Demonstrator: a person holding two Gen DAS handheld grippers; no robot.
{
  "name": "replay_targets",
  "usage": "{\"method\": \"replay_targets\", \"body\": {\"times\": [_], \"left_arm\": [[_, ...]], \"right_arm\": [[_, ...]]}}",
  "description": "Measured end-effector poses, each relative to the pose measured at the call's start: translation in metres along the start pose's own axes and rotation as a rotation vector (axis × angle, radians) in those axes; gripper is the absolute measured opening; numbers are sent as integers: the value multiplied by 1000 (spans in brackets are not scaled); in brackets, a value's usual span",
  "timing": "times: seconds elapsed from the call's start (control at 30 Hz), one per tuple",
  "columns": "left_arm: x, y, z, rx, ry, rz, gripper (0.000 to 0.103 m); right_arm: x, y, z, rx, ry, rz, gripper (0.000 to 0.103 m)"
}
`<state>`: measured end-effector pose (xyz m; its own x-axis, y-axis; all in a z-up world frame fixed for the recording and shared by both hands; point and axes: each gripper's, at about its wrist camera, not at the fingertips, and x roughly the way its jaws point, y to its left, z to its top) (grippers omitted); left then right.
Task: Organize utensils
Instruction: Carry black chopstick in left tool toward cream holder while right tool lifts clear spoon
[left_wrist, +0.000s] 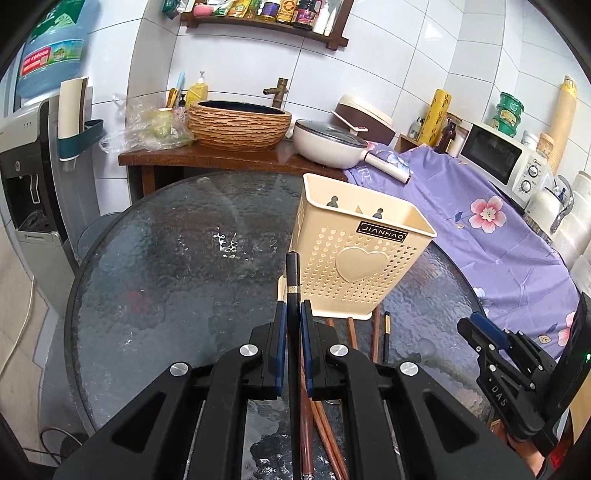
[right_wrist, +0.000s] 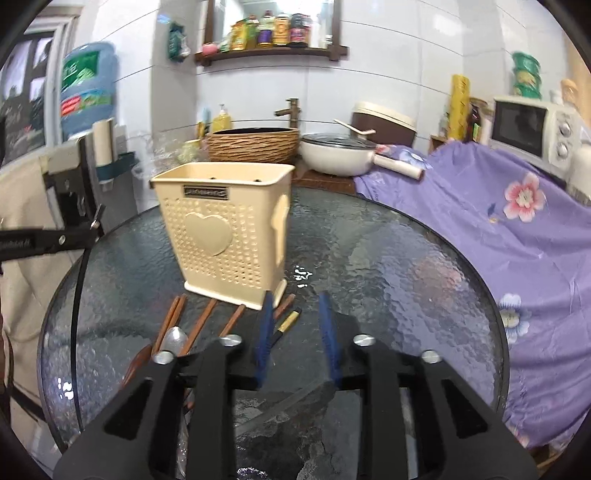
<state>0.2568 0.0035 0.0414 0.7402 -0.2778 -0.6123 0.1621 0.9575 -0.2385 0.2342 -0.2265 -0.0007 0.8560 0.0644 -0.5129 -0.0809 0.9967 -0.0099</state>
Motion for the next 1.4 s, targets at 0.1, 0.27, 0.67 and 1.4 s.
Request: {"method": "replay_targets", "body": {"times": [0.1, 0.27, 0.67, 1.4], "left_arm": [[1, 1, 0, -3, 1, 0, 7], [0, 1, 1, -3, -7, -5, 7], [-1, 1, 1, -3, -8, -11, 7], [8, 4, -3, -2, 13, -12, 7]], "right_arm": [[3, -12, 0, 52, 16, -52, 61], [18, -27, -6, 97, 101, -64, 61], [67, -35, -33, 198, 305, -105, 54], [112, -11, -36, 125, 380, -89, 44]]}}
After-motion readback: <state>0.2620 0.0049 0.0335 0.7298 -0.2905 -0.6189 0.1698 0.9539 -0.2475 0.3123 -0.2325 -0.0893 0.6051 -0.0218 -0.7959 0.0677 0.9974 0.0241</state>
